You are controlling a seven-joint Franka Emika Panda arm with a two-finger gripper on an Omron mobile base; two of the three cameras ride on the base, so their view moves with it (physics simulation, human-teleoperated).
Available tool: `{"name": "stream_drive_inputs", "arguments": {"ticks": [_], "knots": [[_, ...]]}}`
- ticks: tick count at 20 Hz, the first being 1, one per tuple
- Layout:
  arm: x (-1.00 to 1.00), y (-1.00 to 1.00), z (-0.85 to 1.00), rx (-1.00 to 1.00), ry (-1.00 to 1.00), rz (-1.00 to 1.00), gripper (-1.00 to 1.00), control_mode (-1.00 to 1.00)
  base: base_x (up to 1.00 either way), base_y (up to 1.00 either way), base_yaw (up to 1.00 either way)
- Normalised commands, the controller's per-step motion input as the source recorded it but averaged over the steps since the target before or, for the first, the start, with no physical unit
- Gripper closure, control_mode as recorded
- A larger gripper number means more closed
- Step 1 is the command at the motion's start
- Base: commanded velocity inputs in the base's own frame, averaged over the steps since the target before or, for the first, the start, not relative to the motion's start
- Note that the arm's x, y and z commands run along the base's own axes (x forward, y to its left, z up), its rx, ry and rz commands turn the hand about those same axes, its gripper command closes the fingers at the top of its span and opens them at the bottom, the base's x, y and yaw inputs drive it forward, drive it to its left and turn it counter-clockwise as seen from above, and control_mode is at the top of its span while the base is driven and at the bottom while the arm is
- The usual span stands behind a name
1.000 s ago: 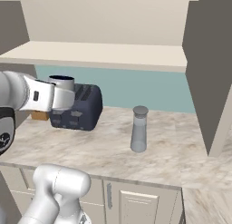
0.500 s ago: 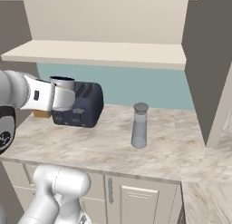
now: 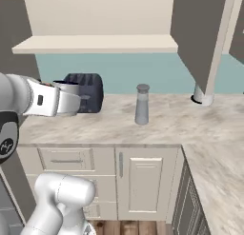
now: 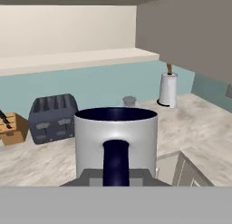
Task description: There is a tray on the dining counter. Grab the cup, mug, and pitcher and place them on the tray. The pitcher may be placed next to the tray if it cannot fit the tray.
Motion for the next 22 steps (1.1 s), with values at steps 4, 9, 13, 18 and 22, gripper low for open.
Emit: {"name": "stream_drive_inputs", "arguments": {"ticks": [4,9,13,18,22], "knots": [[0.00,0.00,0.00,0.00,0.00,0.00,1.00,1.00,-0.55,0.31,-0.55],[0.00,0.00,0.00,0.00,0.00,0.00,1.00,1.00,-0.51,0.07,-0.81],[0.00,0.00,0.00,0.00,0.00,0.00,1.00,1.00,-0.52,0.00,-0.99],[0.00,0.00,0.00,0.00,0.00,0.00,1.00,1.00,-0.43,0.00,-1.00],[0.00,0.00,0.00,0.00,0.00,0.00,1.00,1.00,-0.38,0.00,-1.00]]}}
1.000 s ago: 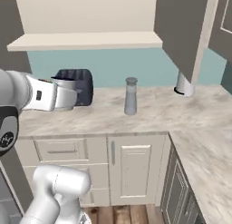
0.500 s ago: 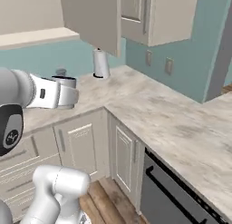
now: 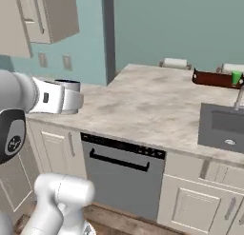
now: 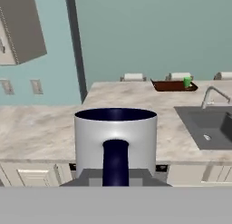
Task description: There is a tray on the dining counter. Grab the cup, mug, and pitcher and place them on the tray. The pitcher may be placed next to the tray if it cannot fit the tray.
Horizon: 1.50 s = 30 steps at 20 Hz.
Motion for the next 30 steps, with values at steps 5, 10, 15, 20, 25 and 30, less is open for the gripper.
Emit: {"name": "stream_drive_inputs", "arguments": {"ticks": [5,10,15,20,25,30], "knots": [[0.00,0.00,0.00,0.00,0.00,0.00,1.00,1.00,-0.31,0.00,-1.00],[0.00,0.00,0.00,0.00,0.00,0.00,1.00,1.00,-0.15,0.00,-1.00],[0.00,0.00,0.00,0.00,0.00,0.00,1.00,1.00,0.00,0.00,-1.00],[0.00,0.00,0.00,0.00,0.00,0.00,1.00,1.00,0.00,0.00,-0.93],[0.00,0.00,0.00,0.00,0.00,0.00,1.00,1.00,0.18,0.14,-0.76],[0.00,0.00,0.00,0.00,0.00,0.00,1.00,1.00,0.58,0.13,-0.39]]}}
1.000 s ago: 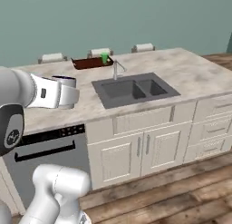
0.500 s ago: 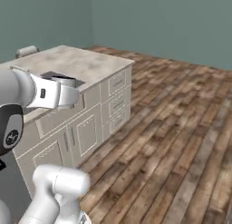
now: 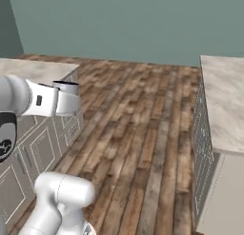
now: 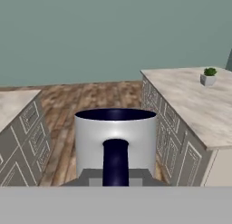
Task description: There is a tray on the dining counter. Grab the cup, mug, and pitcher and place them on the tray. The pitcher may be placed next to the tray if it cannot fit the tray.
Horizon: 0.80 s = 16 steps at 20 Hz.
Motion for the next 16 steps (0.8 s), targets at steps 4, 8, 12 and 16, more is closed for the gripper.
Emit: {"name": "stream_drive_inputs", "arguments": {"ticks": [4,8,12,16], "knots": [[0.00,0.00,0.00,0.00,0.00,0.00,1.00,1.00,0.97,0.00,-0.19],[0.00,0.00,0.00,0.00,0.00,0.00,1.00,1.00,1.00,0.06,-0.07],[0.00,0.00,0.00,0.00,0.00,0.00,1.00,1.00,1.00,0.26,-0.04],[0.00,0.00,0.00,0.00,0.00,0.00,1.00,1.00,1.00,0.21,-0.03]]}}
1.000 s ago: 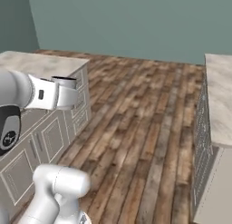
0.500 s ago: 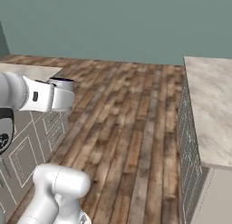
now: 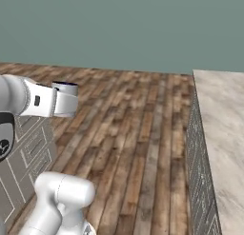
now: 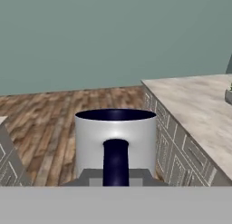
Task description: There is a tray on the dining counter. Grab the cup, mug, and pitcher and place them on the tray. The pitcher may be placed next to the tray if it cannot fit the tray.
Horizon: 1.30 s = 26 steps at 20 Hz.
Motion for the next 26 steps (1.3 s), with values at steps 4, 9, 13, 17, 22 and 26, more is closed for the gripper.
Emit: {"name": "stream_drive_inputs", "arguments": {"ticks": [4,9,13,17,22,26], "knots": [[0.00,0.00,0.00,0.00,0.00,0.00,1.00,1.00,1.00,0.33,-0.02],[0.00,0.00,0.00,0.00,0.00,0.00,1.00,1.00,1.00,0.38,0.00],[0.00,0.00,0.00,0.00,0.00,0.00,1.00,1.00,1.00,0.38,0.00],[0.00,0.00,0.00,0.00,0.00,0.00,1.00,1.00,1.00,0.35,0.00],[0.00,0.00,0.00,0.00,0.00,0.00,1.00,1.00,1.00,0.29,0.00],[0.00,0.00,0.00,0.00,0.00,0.00,1.00,1.00,1.00,0.14,0.00]]}}
